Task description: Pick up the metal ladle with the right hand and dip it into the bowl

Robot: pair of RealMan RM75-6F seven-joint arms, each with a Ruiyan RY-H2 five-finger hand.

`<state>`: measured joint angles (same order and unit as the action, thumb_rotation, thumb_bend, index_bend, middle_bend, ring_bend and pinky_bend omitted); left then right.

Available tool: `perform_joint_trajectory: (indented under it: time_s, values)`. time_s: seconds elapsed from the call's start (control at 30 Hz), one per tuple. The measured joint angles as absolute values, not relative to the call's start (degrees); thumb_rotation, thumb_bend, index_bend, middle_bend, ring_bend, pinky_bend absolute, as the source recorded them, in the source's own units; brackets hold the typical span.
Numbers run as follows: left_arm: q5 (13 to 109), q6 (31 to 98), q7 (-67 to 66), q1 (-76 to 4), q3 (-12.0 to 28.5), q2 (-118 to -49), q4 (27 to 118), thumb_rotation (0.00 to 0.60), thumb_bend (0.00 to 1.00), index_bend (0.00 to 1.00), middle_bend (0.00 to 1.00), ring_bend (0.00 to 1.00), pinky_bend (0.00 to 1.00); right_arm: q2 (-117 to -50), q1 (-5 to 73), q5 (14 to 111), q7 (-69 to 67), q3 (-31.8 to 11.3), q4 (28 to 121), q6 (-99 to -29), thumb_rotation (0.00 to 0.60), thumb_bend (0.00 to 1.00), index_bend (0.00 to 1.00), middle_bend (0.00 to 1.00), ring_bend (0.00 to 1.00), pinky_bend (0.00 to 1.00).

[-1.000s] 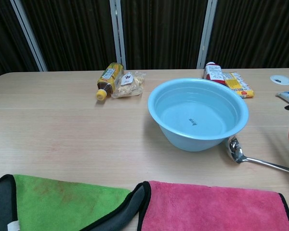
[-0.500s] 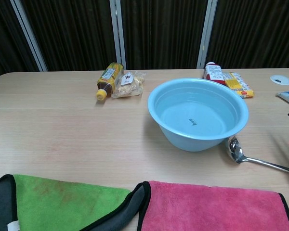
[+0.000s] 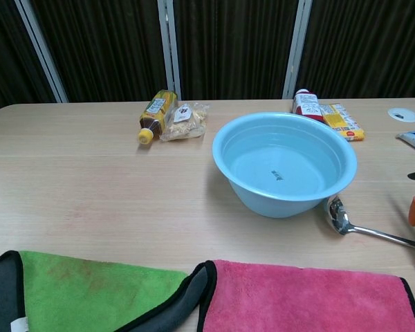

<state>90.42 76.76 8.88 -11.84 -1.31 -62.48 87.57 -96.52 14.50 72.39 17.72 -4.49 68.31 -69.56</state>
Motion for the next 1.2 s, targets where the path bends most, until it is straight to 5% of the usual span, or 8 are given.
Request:
perform_joint_trajectory:
  time_s: [1.2]
  values:
    - [92.75, 79.67, 14.16, -11.72, -1.72, -62.50, 85.78, 0.600, 0.33, 0.00, 0.00, 0.00, 0.00, -99.46, 15.80, 73.77, 12.23, -4.07, 60.89, -64.49, 0.600, 0.30, 0.50, 0.00, 0.00, 0.00]
